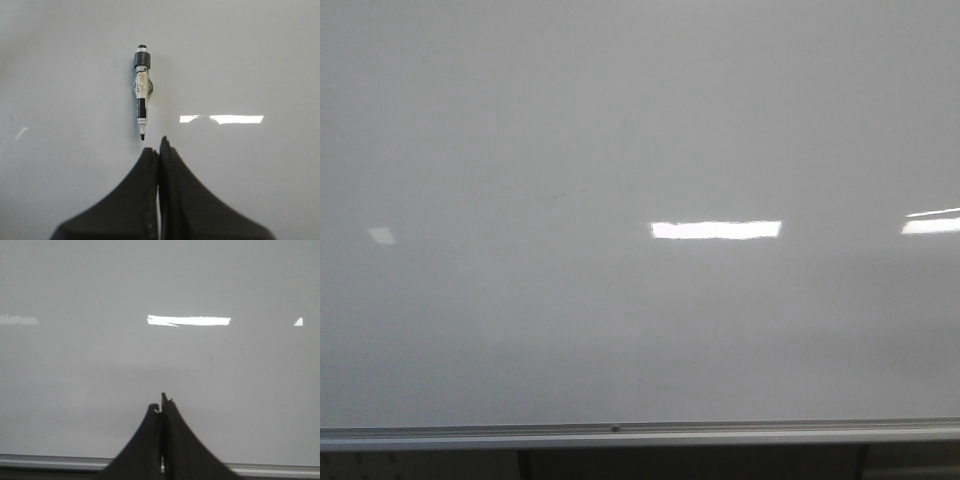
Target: Write number 0 on whiteboard
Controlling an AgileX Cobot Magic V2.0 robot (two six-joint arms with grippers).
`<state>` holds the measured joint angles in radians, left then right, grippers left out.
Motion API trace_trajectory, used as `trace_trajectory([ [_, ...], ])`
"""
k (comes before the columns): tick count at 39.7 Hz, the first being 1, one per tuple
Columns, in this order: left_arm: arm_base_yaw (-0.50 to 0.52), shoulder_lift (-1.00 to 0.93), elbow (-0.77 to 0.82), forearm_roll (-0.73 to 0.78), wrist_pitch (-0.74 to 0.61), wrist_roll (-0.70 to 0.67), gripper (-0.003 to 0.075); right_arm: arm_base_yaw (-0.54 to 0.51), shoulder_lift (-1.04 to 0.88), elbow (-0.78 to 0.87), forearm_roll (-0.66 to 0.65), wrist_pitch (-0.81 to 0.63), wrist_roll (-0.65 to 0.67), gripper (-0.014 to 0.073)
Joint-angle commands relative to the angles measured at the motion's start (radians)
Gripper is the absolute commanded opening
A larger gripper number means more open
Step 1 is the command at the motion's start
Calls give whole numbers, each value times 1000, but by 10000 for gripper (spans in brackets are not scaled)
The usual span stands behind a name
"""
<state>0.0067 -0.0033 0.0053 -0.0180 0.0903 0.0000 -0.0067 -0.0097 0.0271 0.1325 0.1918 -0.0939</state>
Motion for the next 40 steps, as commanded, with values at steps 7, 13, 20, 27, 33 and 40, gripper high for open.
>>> trace_trajectory([
  [7, 2, -18, 23, -8, -90, -11, -20, 2, -16, 0, -10, -87, -4, -69],
  [13, 2, -18, 23, -8, -142, -11, -20, 3, -16, -6, -9, -131, -2, -69],
  [20, 2, -18, -11, -8, -345, -11, -19, 3, -16, -117, -9, -99, -2, -69],
  [27, 2, 11, -205, 18, -164, -11, -19, 3, 17, -308, -9, 44, -2, -67],
  [33, 2, 120, -369, 71, 58, -11, -19, 3, 145, -458, -9, 162, -1, -67],
  [40, 2, 284, -451, 73, 121, -11, -20, 3, 295, -531, -9, 164, -1, -67],
])
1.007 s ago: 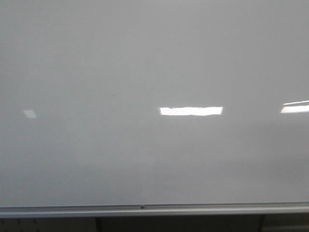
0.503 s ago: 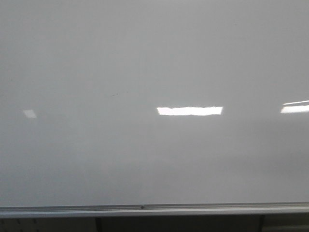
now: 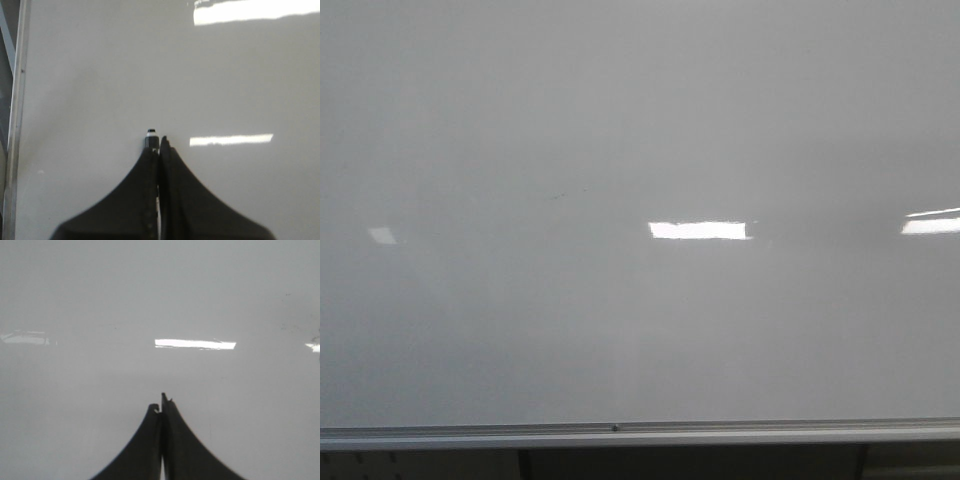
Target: Write number 0 on whiteboard
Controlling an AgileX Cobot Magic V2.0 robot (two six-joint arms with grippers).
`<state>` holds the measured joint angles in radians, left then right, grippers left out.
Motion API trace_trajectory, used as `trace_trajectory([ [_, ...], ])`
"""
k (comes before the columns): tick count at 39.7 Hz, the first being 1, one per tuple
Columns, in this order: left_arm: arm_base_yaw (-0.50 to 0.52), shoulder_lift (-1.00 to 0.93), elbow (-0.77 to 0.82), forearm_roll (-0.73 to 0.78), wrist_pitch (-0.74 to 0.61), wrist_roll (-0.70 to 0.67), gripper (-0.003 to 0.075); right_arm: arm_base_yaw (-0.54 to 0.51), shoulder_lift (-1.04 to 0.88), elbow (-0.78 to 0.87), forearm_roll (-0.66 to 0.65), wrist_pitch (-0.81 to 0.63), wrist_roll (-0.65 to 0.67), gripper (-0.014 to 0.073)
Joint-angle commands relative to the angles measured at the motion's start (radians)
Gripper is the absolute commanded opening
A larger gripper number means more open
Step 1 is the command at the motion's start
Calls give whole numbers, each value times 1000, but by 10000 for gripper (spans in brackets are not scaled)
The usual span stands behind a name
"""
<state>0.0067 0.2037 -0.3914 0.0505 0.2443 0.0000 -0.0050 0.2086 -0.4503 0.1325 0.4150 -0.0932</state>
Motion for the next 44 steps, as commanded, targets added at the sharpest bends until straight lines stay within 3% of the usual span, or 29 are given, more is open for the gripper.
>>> trace_trajectory([
  [1, 2, 90, -57, 5, -33, -11, -20, 1, 92, -57, -9, -60, -2, -67],
  [8, 2, 124, -59, 3, -35, -11, -15, 1, 113, -58, -9, -62, -2, -63],
  [12, 2, 124, -59, 3, -33, -11, 71, 1, 113, -58, -9, -62, -2, 21],
  [15, 2, 124, -59, 3, -25, -11, 216, 1, 113, -58, -9, -63, -2, 157],
  [19, 2, 124, -59, 3, -3, -11, 497, 1, 113, -58, -9, -63, -2, 400],
  [22, 2, 124, -59, 3, 9, -11, 636, 1, 113, -58, -9, -64, -2, 540],
  [24, 2, 124, -59, 3, 9, -11, 685, 1, 113, -58, -9, -64, -2, 600],
  [36, 2, 149, -59, -17, 2, -11, 693, 1, 113, -58, -9, -66, -2, 630],
  [44, 2, 366, -83, -28, -27, -11, 693, 1, 113, -58, -9, -66, -2, 630],
])
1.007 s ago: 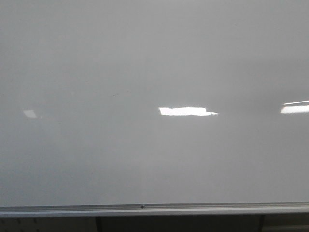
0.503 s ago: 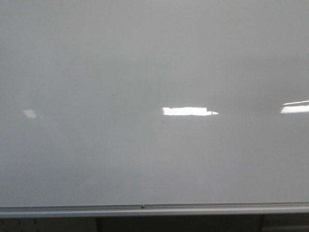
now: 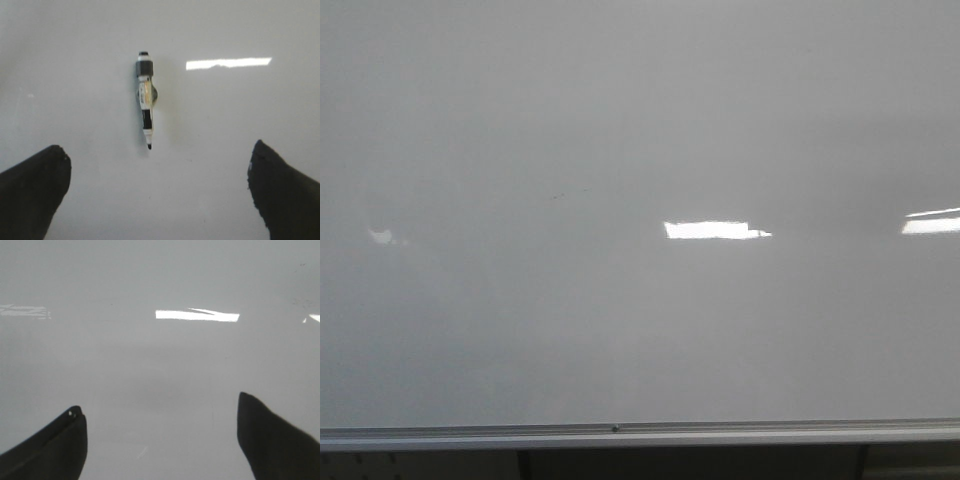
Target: Write number 0 on whiteboard
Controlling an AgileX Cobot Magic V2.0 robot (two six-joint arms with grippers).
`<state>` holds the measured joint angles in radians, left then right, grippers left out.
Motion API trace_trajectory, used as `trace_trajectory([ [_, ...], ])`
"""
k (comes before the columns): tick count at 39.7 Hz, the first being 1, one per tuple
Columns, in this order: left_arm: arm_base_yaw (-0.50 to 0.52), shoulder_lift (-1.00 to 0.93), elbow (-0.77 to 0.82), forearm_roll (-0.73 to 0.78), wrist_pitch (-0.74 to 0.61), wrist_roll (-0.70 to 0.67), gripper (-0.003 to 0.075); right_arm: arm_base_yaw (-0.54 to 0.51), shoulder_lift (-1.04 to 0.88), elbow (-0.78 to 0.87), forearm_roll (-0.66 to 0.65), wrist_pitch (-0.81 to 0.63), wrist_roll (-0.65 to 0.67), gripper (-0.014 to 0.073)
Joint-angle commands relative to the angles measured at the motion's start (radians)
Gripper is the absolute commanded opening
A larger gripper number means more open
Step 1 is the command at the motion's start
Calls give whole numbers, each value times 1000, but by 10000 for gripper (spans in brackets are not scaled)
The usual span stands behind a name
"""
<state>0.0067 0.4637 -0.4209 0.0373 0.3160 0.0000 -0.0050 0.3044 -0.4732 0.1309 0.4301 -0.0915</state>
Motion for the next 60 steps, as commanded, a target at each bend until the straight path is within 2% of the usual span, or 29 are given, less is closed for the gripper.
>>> trace_trajectory([
  [1, 2, 149, -66, -21, -102, -11, 693, 1, 18, -35, -8, -81, -4, 630],
  [6, 2, 318, -121, -45, -145, -11, 693, 1, 18, -35, -8, -81, -4, 630],
  [15, 13, 599, -206, -21, -335, -11, 692, 1, 18, -35, -8, -81, -4, 630],
  [25, 65, 856, -328, -25, -367, -11, 692, 1, 18, -35, -8, -77, -4, 630],
  [37, 65, 1037, -435, -22, -383, -11, 692, 1, 18, -32, -8, -76, -4, 629],
  [52, 65, 1081, -444, -22, -410, -11, 689, 1, 18, -32, -8, -76, -4, 629],
  [55, 65, 1081, -444, -22, -412, -11, 652, 1, 18, -32, -8, -76, -4, 629],
  [60, 65, 1081, -444, -22, -402, -11, 507, 1, 18, -32, -8, -76, -4, 629],
])
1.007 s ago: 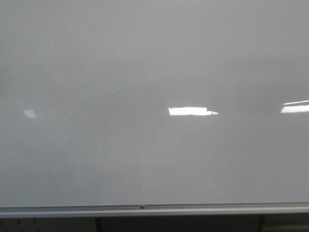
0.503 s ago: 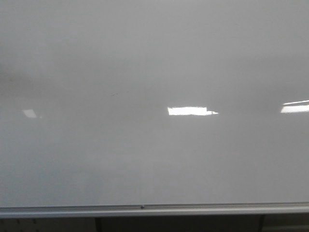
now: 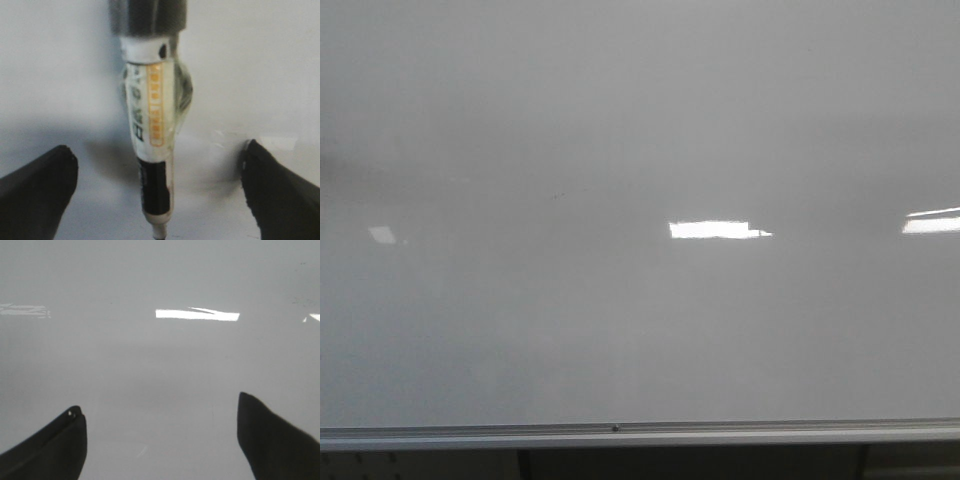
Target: Write number 0 on whiteboard
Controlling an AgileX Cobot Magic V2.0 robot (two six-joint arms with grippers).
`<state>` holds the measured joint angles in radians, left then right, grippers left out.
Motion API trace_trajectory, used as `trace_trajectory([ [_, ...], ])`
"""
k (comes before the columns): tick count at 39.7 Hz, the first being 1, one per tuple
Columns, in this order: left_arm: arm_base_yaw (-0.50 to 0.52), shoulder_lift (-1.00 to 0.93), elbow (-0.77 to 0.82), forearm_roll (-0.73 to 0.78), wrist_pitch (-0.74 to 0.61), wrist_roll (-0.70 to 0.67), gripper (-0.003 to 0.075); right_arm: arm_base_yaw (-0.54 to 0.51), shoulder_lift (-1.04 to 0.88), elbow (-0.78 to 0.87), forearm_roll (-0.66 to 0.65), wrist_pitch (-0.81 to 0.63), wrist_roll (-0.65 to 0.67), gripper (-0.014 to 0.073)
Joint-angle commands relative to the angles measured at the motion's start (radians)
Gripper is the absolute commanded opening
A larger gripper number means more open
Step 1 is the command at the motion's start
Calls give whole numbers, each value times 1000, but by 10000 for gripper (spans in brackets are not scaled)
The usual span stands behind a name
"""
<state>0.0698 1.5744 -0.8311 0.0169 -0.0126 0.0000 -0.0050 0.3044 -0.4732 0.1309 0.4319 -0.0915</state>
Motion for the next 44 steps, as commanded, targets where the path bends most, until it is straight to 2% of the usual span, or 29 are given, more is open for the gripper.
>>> trace_trajectory([
  [1, 2, -30, -33, -2, -69, -11, 475, 1, 18, -32, -8, -78, -4, 629],
  [9, 2, -30, -33, -6, -48, -11, 169, 1, 18, -32, -8, -78, -4, 629],
  [15, 2, -33, -38, -9, -29, -11, -15, 1, 18, -32, -8, -78, -4, 629],
  [22, -25, -105, -40, -10, 75, -11, -19, 1, 18, -32, -8, -78, -4, 629],
  [27, -96, -193, -40, -10, 214, -6, -19, 1, 19, -32, -8, -80, -4, 629],
  [34, -299, -289, -40, -52, 442, 89, -19, 1, 59, -35, -8, -82, -4, 629],
  [44, -661, -328, -40, -319, 681, 337, -19, 1, 177, -39, -8, -76, -4, 629],
])
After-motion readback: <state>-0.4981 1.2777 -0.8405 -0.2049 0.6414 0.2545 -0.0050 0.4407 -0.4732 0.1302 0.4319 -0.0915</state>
